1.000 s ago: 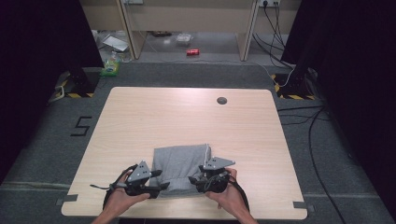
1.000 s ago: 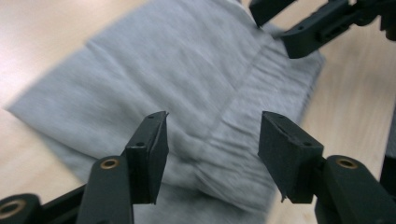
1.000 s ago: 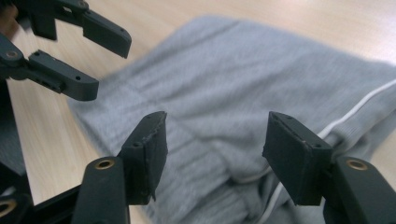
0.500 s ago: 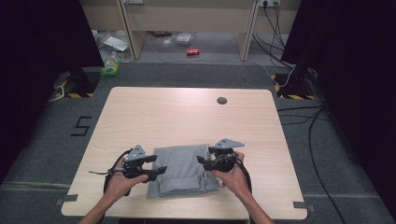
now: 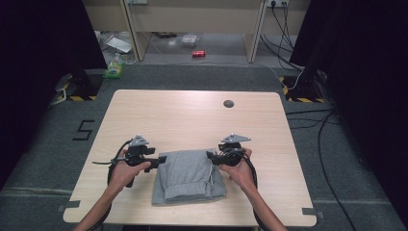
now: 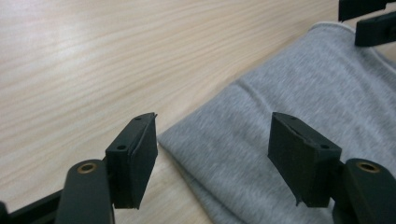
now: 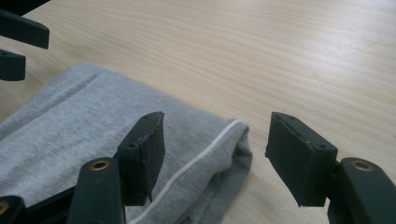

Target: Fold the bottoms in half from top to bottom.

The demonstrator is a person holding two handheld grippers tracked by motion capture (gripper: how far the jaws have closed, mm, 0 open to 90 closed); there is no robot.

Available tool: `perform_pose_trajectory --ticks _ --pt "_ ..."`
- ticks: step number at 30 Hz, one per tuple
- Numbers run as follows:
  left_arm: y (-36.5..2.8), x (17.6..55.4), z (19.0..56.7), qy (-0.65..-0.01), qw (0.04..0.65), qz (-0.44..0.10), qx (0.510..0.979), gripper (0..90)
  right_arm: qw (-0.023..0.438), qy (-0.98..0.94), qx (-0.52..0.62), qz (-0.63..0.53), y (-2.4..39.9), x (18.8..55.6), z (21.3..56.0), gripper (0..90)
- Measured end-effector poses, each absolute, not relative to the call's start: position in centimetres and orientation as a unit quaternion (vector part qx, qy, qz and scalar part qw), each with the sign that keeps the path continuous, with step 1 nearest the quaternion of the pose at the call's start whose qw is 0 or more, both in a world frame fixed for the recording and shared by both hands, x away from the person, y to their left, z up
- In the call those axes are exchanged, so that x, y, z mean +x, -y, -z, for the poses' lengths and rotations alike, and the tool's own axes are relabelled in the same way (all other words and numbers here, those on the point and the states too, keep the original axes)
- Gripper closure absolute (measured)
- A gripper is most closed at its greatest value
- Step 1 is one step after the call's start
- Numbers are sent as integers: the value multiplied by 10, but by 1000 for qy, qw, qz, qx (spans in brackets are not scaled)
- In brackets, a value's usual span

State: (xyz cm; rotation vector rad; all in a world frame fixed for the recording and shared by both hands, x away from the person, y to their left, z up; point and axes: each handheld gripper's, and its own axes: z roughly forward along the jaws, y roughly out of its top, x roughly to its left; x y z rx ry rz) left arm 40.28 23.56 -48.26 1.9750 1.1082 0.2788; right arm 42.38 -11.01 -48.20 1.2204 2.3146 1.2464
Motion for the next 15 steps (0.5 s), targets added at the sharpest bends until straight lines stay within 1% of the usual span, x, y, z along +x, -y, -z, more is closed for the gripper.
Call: perform_pose_trajectory --ticks 15 --pt "-241 411 496 -451 409 -95 788 307 115 -785 435 -427 117 429 487 356"
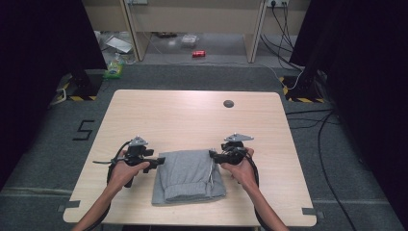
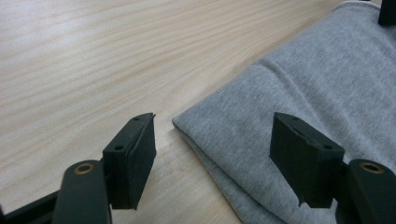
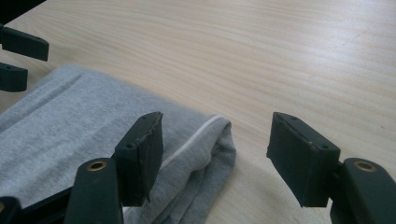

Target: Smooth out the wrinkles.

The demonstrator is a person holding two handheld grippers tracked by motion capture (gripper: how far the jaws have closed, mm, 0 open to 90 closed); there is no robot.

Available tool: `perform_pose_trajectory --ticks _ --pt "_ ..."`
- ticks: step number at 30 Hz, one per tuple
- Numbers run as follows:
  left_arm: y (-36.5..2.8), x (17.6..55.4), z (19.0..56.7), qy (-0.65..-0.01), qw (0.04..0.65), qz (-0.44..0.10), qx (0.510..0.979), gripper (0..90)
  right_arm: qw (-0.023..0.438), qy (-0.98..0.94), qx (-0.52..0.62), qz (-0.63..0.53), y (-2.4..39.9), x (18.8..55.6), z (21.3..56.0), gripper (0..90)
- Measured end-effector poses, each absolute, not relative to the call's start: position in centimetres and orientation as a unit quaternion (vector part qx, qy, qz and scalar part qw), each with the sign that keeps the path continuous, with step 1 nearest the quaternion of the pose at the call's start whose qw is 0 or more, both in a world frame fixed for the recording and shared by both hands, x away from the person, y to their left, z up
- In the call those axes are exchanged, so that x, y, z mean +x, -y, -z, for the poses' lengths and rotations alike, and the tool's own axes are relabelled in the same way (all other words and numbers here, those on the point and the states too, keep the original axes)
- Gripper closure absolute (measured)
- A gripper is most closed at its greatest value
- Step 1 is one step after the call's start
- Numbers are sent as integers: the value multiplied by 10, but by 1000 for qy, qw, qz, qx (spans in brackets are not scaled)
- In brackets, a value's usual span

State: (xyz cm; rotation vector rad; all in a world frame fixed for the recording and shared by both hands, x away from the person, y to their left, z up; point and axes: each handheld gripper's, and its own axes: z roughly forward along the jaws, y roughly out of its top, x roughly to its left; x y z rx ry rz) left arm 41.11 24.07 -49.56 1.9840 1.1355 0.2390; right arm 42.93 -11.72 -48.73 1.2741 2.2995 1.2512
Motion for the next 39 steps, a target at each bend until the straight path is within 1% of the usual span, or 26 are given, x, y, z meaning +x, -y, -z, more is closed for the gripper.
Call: perform_pose_trajectory --ticks 14,23,30,33,36,39 --pt "-240 415 503 -454 402 -88 790 303 110 -791 425 -426 107 435 491 358" --pt "-239 416 512 -443 388 -106 801 366 97 -791 436 -418 108 439 503 371" --pt "-238 415 514 -436 393 -118 801 419 77 -791 440 -417 109 440 514 433" --pt "-234 414 516 -425 396 -129 803 448 74 -793 438 -418 108 438 514 492" --pt "-232 412 517 -418 398 -138 805 498 73 -792 441 -416 106 437 514 532" --pt "-229 409 517 -412 400 -138 807 610 71 -787 447 -419 107 437 514 580"
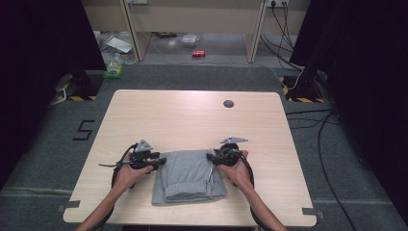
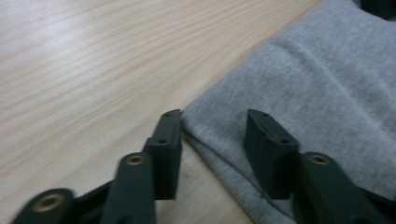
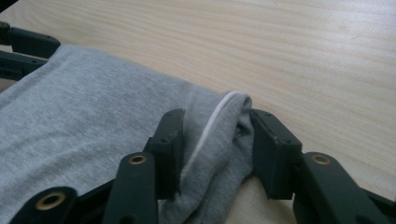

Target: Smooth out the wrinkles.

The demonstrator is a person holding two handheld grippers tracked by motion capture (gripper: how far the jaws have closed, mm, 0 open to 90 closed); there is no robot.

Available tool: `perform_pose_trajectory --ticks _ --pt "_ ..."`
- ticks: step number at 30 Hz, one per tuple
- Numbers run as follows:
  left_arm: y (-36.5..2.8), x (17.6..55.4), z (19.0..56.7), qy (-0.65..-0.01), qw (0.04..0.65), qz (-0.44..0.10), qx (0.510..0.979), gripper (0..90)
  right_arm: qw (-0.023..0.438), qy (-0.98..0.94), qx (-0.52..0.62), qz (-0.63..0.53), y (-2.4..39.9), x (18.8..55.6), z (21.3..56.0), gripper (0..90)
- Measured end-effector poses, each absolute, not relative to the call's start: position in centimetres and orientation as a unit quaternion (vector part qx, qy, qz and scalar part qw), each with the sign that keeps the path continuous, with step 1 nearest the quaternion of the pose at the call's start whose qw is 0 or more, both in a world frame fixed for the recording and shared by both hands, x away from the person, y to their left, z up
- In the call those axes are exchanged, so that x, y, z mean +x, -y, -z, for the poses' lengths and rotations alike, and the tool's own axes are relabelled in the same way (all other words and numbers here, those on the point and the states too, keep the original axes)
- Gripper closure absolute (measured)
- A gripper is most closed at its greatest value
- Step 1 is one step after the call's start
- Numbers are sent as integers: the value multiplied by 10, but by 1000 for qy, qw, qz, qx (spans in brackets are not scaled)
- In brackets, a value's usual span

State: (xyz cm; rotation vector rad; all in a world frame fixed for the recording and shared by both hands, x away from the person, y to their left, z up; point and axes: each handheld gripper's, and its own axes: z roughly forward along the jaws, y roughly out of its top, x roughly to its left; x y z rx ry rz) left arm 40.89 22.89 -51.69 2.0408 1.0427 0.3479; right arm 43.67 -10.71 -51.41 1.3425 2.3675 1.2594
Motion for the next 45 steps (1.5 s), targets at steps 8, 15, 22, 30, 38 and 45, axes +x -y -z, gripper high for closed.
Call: perform_pose_trajectory --ticks 8,15,22,30,38,45 --pt "-221 412 518 -408 401 -154 806 739 91 -786 448 -416 105 441 512 682" --pt "-208 440 518 -421 401 -155 799 744 114 -774 462 -417 113 457 513 688" --pt "-198 475 516 -438 397 -149 792 734 122 -760 483 -417 123 486 513 688" --pt "-193 498 515 -451 392 -148 788 727 135 -752 497 -411 124 509 512 686" --pt "-194 498 515 -447 392 -149 790 703 115 -724 530 -427 131 510 508 522" --pt "-195 497 516 -445 393 -151 790 689 118 -701 549 -439 142 513 506 520"
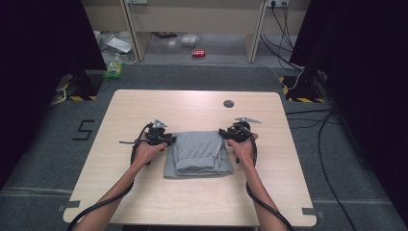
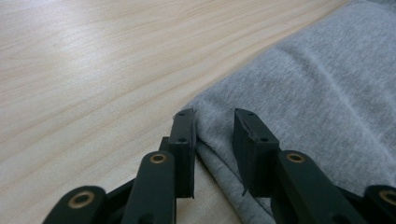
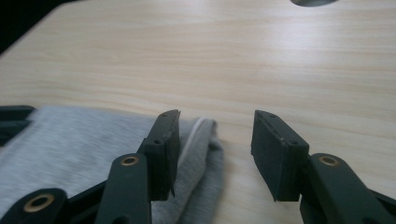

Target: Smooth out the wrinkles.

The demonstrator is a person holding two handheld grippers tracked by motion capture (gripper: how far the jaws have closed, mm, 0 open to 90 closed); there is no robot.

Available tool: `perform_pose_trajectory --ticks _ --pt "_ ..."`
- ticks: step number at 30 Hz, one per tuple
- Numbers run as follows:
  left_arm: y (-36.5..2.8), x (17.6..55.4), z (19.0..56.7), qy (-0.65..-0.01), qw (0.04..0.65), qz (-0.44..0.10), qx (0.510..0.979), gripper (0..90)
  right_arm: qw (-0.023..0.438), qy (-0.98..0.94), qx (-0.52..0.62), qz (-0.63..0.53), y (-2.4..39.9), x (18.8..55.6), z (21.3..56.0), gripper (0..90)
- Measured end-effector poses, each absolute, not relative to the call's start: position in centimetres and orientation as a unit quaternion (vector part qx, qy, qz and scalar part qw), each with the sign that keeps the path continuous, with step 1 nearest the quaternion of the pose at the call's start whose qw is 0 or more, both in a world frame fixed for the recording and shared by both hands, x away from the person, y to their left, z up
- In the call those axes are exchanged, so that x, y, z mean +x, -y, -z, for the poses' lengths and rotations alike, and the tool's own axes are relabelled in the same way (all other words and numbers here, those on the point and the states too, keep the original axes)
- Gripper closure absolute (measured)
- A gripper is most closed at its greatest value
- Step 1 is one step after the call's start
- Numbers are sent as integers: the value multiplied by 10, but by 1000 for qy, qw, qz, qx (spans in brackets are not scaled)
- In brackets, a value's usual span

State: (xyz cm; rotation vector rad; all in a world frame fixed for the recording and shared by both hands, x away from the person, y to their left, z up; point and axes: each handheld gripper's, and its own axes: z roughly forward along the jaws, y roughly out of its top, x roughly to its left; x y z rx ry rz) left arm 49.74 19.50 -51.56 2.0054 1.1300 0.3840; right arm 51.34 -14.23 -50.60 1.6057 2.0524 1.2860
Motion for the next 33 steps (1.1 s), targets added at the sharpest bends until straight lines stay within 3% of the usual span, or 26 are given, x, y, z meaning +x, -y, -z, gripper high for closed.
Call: perform_pose_trajectory --ticks 6,18,33 --pt "-198 497 515 -447 392 -147 791 662 120 -704 550 -433 144 512 508 505" --pt "-215 482 503 -455 405 -119 784 447 130 -710 525 -450 146 494 482 452" --pt "-231 446 495 -452 441 -85 771 391 130 -736 501 -437 143 469 481 418"
